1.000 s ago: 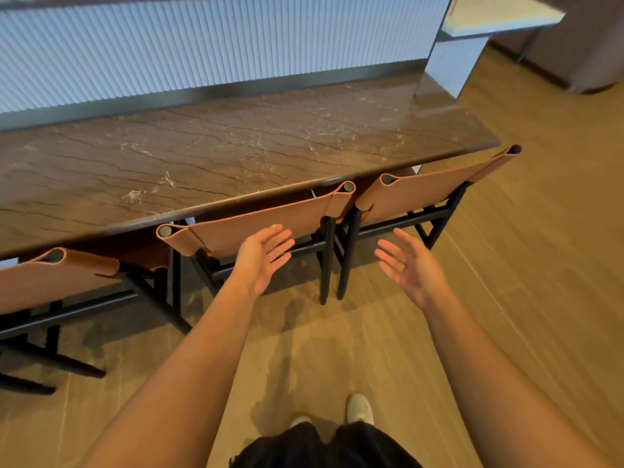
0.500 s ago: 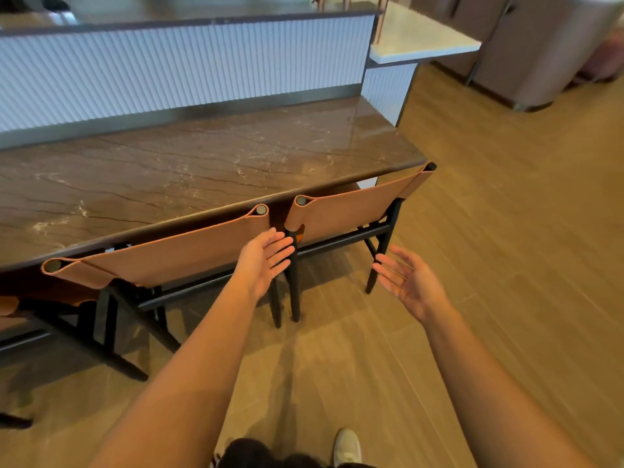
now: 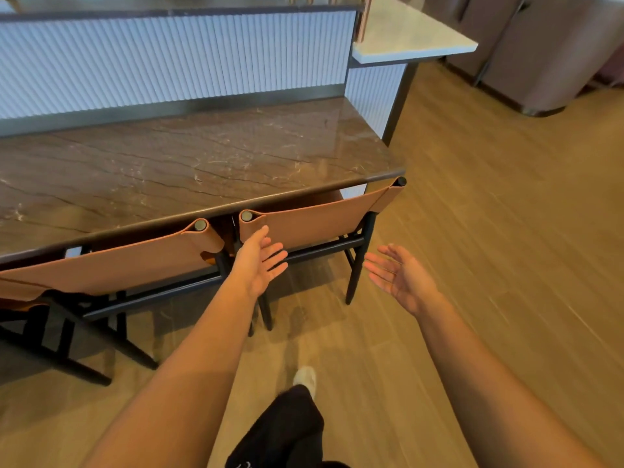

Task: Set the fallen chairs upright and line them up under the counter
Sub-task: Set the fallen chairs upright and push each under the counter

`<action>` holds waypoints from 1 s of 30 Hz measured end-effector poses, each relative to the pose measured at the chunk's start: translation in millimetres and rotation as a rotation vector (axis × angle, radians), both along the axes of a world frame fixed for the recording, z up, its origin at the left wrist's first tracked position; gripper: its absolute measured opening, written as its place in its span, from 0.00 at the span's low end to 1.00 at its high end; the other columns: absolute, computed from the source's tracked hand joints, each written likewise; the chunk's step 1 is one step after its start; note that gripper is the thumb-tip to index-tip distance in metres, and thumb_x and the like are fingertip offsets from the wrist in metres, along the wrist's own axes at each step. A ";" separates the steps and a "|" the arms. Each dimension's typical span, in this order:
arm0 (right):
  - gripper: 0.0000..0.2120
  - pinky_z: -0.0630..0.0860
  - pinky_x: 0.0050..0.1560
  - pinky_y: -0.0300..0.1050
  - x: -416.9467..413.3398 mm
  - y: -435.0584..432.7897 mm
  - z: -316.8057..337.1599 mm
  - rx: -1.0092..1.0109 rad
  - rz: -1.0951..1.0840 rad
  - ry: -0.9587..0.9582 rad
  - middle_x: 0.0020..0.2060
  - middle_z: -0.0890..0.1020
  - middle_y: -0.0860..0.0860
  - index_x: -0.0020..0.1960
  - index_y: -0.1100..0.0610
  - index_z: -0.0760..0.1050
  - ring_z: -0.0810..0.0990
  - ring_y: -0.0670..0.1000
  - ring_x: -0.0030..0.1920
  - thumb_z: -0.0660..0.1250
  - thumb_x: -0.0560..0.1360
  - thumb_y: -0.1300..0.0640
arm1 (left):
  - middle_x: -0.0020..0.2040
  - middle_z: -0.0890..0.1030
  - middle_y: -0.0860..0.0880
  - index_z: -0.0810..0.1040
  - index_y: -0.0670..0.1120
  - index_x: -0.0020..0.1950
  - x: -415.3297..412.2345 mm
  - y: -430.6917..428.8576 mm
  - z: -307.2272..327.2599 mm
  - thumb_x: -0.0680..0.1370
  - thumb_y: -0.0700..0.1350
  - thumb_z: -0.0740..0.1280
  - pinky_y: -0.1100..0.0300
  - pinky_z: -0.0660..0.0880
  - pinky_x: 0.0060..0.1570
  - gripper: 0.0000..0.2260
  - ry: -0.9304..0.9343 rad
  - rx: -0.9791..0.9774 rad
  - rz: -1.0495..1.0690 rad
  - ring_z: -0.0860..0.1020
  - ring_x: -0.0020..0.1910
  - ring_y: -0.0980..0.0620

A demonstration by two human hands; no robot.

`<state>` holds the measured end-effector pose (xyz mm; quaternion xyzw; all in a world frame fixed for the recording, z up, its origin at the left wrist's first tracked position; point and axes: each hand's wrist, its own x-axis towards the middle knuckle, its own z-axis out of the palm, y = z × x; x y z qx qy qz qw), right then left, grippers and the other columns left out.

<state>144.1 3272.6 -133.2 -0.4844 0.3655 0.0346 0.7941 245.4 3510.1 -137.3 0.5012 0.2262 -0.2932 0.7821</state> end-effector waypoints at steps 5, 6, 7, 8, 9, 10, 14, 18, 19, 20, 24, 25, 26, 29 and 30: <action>0.12 0.79 0.45 0.46 64.5 -27.4 -13.3 -0.003 0.023 0.021 0.57 0.81 0.58 0.60 0.56 0.72 0.83 0.53 0.50 0.60 0.81 0.50 | 0.74 0.64 0.38 0.56 0.46 0.77 50.5 -30.5 -15.1 0.79 0.51 0.65 0.43 0.70 0.64 0.31 0.084 -0.022 0.122 0.69 0.69 0.38; 0.14 0.79 0.45 0.46 81.6 -33.0 -14.4 0.002 0.022 0.032 0.57 0.81 0.58 0.62 0.57 0.71 0.83 0.53 0.50 0.60 0.81 0.50 | 0.74 0.62 0.38 0.57 0.48 0.77 64.4 -37.6 -18.3 0.79 0.50 0.66 0.43 0.71 0.64 0.30 0.100 -0.020 0.139 0.68 0.69 0.38; 0.15 0.79 0.44 0.46 92.4 -34.7 -15.1 0.007 0.014 0.044 0.57 0.81 0.58 0.64 0.57 0.69 0.83 0.53 0.50 0.60 0.81 0.50 | 0.74 0.62 0.38 0.58 0.49 0.76 71.6 -40.7 -21.5 0.78 0.49 0.67 0.43 0.71 0.63 0.29 0.113 -0.006 0.152 0.68 0.69 0.38; 0.16 0.79 0.44 0.46 104.8 -37.0 -15.4 0.013 0.008 0.055 0.57 0.81 0.58 0.65 0.57 0.68 0.83 0.53 0.50 0.60 0.81 0.50 | 0.75 0.62 0.39 0.60 0.50 0.76 81.5 -45.7 -23.8 0.78 0.48 0.67 0.44 0.71 0.62 0.28 0.120 0.021 0.163 0.68 0.70 0.38; 0.17 0.79 0.43 0.46 119.9 -42.7 -15.7 0.019 0.011 0.061 0.57 0.81 0.57 0.66 0.57 0.67 0.83 0.53 0.50 0.60 0.81 0.50 | 0.75 0.62 0.40 0.61 0.50 0.75 95.4 -54.8 -25.3 0.78 0.48 0.67 0.45 0.72 0.61 0.28 0.126 0.043 0.169 0.68 0.69 0.39; 0.19 0.79 0.42 0.45 131.0 -44.3 -16.0 0.020 0.019 0.062 0.58 0.80 0.57 0.68 0.56 0.66 0.83 0.53 0.51 0.60 0.81 0.49 | 0.74 0.63 0.41 0.61 0.50 0.75 104.6 -60.1 -26.6 0.78 0.47 0.68 0.45 0.72 0.60 0.28 0.133 0.064 0.180 0.68 0.69 0.40; 0.23 0.79 0.42 0.48 167.2 -55.6 -20.0 0.050 0.026 0.107 0.65 0.74 0.60 0.72 0.55 0.62 0.80 0.57 0.54 0.62 0.80 0.50 | 0.73 0.65 0.41 0.64 0.48 0.73 126.1 -79.5 -32.4 0.79 0.45 0.66 0.47 0.72 0.60 0.23 0.229 0.060 0.259 0.69 0.68 0.41; 0.19 0.79 0.40 0.51 196.3 -72.8 -31.4 0.051 -0.035 0.219 0.63 0.73 0.62 0.68 0.55 0.66 0.79 0.59 0.53 0.65 0.79 0.53 | 0.73 0.66 0.42 0.66 0.46 0.72 130.7 -86.0 -42.4 0.80 0.42 0.63 0.46 0.70 0.64 0.20 0.296 0.028 0.311 0.68 0.69 0.41; 0.17 0.80 0.40 0.52 204.7 -77.4 -35.4 0.058 -0.036 0.246 0.62 0.73 0.62 0.65 0.55 0.67 0.78 0.59 0.54 0.65 0.78 0.53 | 0.73 0.66 0.42 0.66 0.45 0.71 132.8 -86.4 -45.1 0.80 0.42 0.63 0.46 0.69 0.65 0.19 0.306 0.014 0.317 0.68 0.69 0.40; 0.15 0.80 0.41 0.53 209.2 -80.8 -39.1 0.063 -0.044 0.269 0.60 0.74 0.62 0.62 0.55 0.68 0.78 0.60 0.55 0.66 0.78 0.54 | 0.72 0.67 0.42 0.67 0.45 0.71 133.4 -86.5 -47.1 0.80 0.42 0.64 0.45 0.69 0.65 0.19 0.314 0.000 0.317 0.69 0.69 0.40; 0.10 0.78 0.36 0.51 234.1 -95.2 -54.7 0.032 0.008 0.378 0.58 0.79 0.61 0.59 0.60 0.72 0.80 0.58 0.51 0.63 0.80 0.56 | 0.68 0.72 0.38 0.69 0.44 0.69 140.5 -89.5 -53.8 0.80 0.41 0.64 0.45 0.71 0.63 0.17 0.357 -0.063 0.427 0.73 0.65 0.38; 0.10 0.78 0.32 0.51 238.4 -99.2 -58.1 0.030 0.013 0.408 0.57 0.79 0.61 0.59 0.61 0.72 0.80 0.58 0.48 0.62 0.80 0.57 | 0.67 0.73 0.38 0.69 0.43 0.68 140.2 -89.6 -57.2 0.80 0.41 0.63 0.45 0.71 0.63 0.16 0.364 -0.076 0.456 0.73 0.65 0.38; 0.09 0.78 0.28 0.50 241.8 -103.4 -61.1 0.040 0.009 0.432 0.56 0.80 0.62 0.58 0.61 0.72 0.80 0.59 0.47 0.61 0.80 0.59 | 0.67 0.73 0.37 0.69 0.43 0.68 139.2 -89.1 -60.5 0.81 0.41 0.63 0.44 0.71 0.63 0.16 0.367 -0.077 0.462 0.73 0.65 0.38; 0.08 0.78 0.28 0.58 251.9 -118.1 -66.8 0.100 -0.025 0.429 0.56 0.77 0.63 0.59 0.63 0.70 0.79 0.62 0.50 0.59 0.80 0.62 | 0.67 0.72 0.35 0.67 0.42 0.69 141.6 -88.7 -67.7 0.81 0.42 0.62 0.43 0.71 0.61 0.16 0.378 -0.064 0.428 0.72 0.65 0.36; 0.10 0.78 0.29 0.61 256.2 -124.2 -68.2 0.126 -0.046 0.424 0.56 0.76 0.64 0.61 0.63 0.69 0.78 0.65 0.54 0.58 0.80 0.64 | 0.66 0.72 0.34 0.66 0.41 0.69 144.8 -90.0 -68.2 0.81 0.42 0.62 0.42 0.72 0.59 0.17 0.384 -0.069 0.434 0.72 0.65 0.35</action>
